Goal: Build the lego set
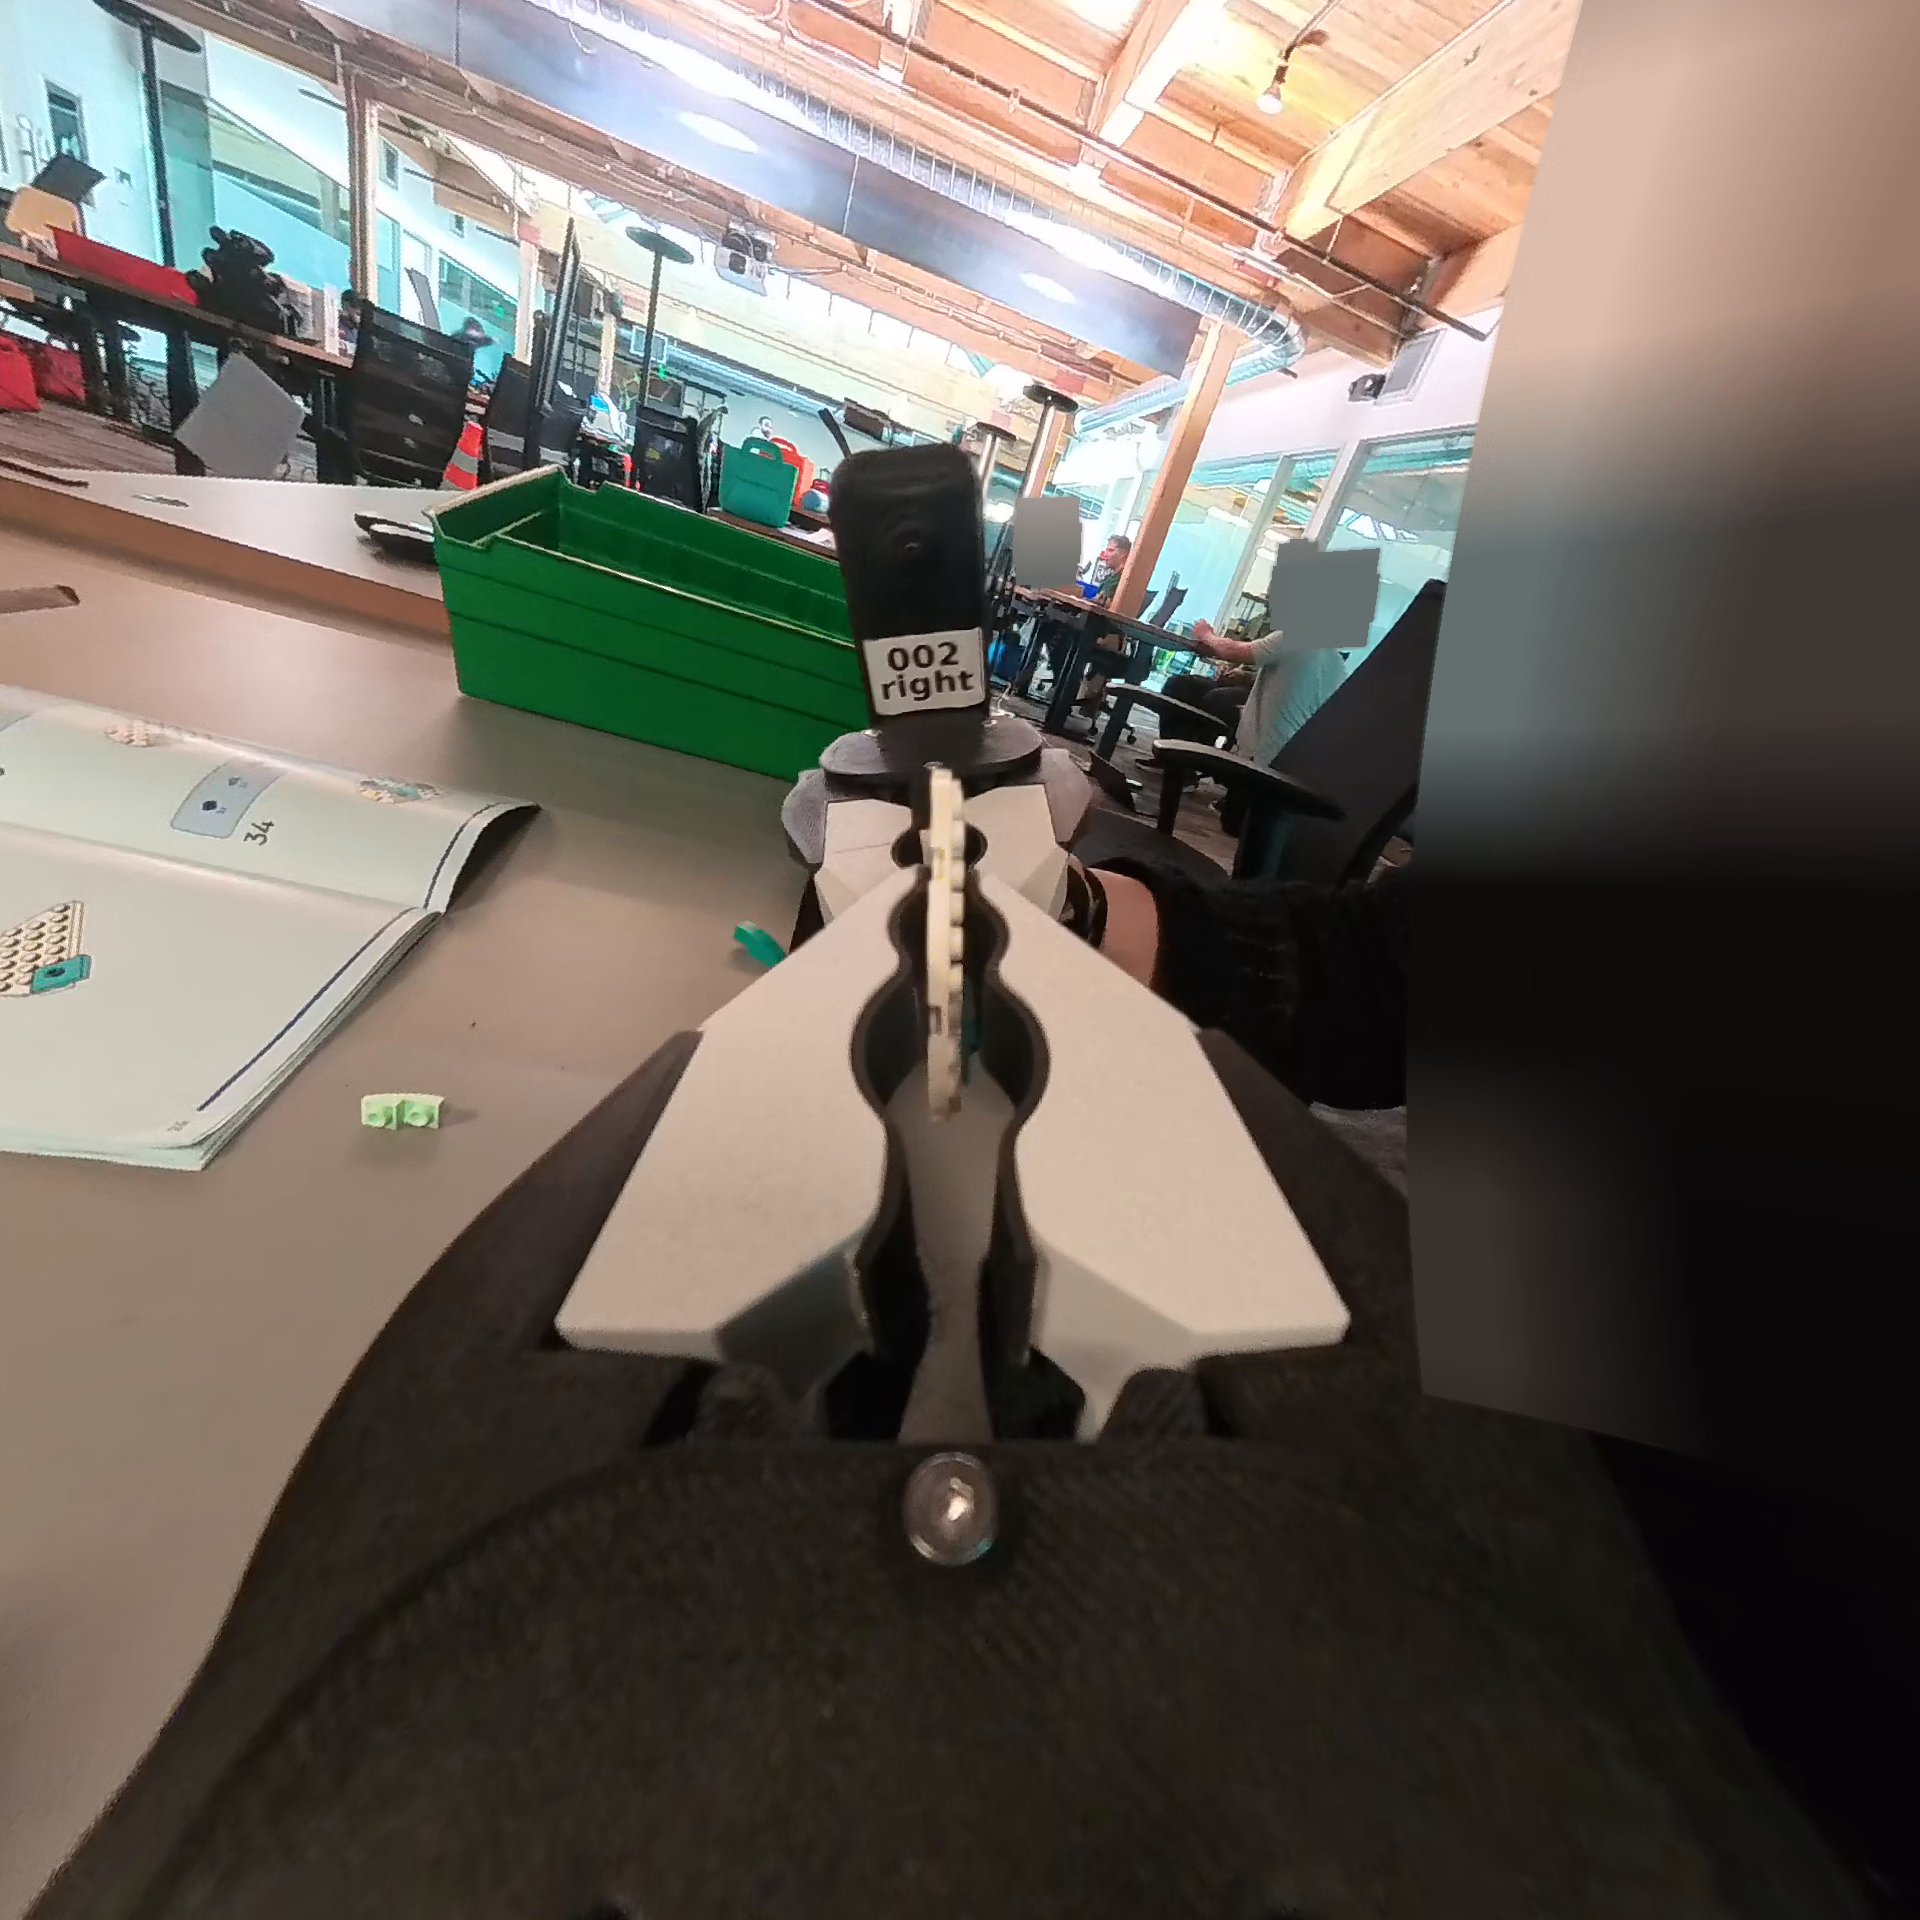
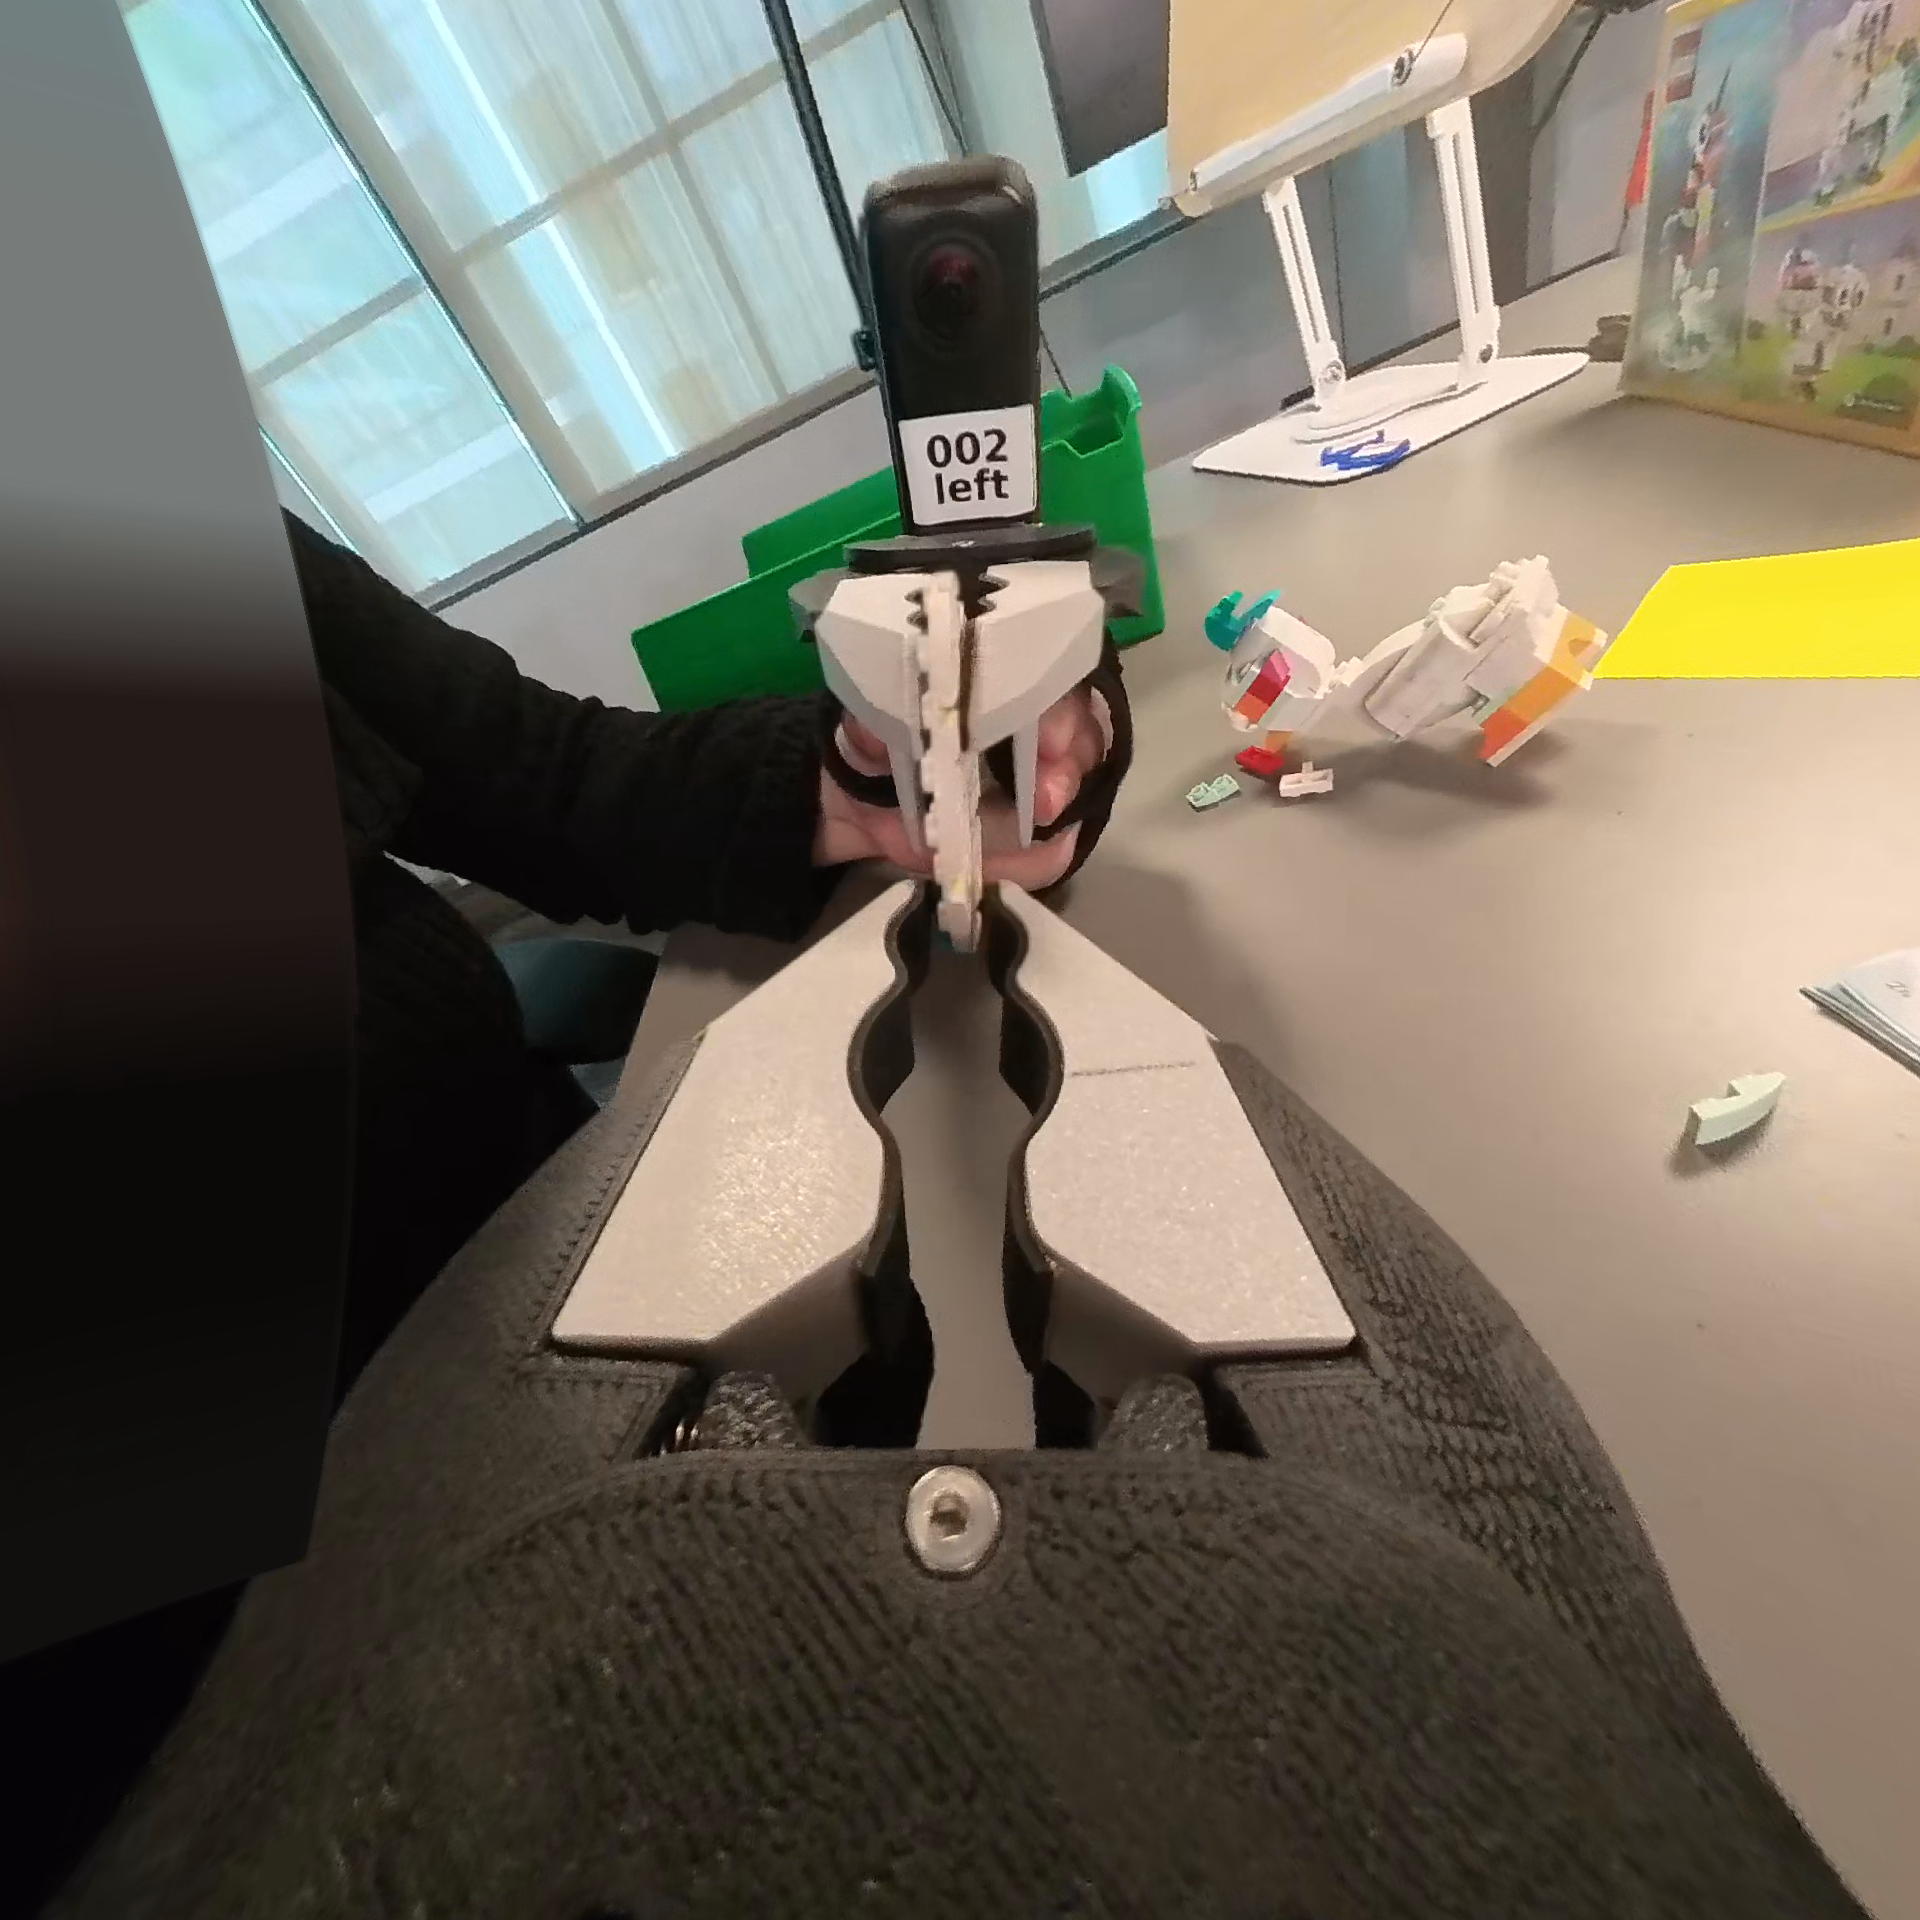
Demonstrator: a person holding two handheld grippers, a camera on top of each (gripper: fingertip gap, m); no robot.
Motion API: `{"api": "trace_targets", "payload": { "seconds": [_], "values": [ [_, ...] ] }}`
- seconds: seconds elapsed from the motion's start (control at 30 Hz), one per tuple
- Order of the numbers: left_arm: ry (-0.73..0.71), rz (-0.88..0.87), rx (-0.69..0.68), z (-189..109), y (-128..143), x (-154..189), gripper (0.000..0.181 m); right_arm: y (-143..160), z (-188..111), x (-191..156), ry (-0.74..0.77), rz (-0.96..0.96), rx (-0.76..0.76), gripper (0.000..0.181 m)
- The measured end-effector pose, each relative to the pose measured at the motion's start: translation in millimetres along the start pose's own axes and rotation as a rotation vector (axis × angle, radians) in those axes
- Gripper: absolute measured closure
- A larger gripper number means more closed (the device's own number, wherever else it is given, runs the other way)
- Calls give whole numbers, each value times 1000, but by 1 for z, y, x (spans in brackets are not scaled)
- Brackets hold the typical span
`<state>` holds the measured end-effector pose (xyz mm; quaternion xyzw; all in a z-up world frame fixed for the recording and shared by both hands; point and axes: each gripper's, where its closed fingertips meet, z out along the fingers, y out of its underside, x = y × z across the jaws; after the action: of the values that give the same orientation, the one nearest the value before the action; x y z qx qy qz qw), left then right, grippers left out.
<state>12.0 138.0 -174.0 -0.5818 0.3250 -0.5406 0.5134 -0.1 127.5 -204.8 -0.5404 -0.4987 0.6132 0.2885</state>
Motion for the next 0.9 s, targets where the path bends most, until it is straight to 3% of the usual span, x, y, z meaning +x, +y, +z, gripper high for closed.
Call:
{"api": "trace_targets", "payload": {
  "seconds": [0.2,0.3,0.37,0.43,0.63,0.67,0.73,0.9],
  "values": [
    [1,23,-11,1,2,2,177,1,1,-2,35,-87,-24,175],
    [9,6,4,1,0,3,177,0,0,-4,7,-41,-5,175],
    [5,6,5,2,0,2,178,3,2,-4,-25,20,-20,154],
    [11,6,4,2,0,3,178,6,5,-4,-20,3,-37,173],
    [13,-15,7,2,0,3,178,6,4,-2,61,-141,-74,175],
    [12,-13,11,2,-1,3,171,5,3,-1,77,-160,-73,175],
    [-23,11,12,1,-2,0,158,2,0,11,194,-295,-78,175],
    [-64,-74,25,-8,-7,-11,134,-16,-27,41,682,-957,-216,175]
  ]
}}
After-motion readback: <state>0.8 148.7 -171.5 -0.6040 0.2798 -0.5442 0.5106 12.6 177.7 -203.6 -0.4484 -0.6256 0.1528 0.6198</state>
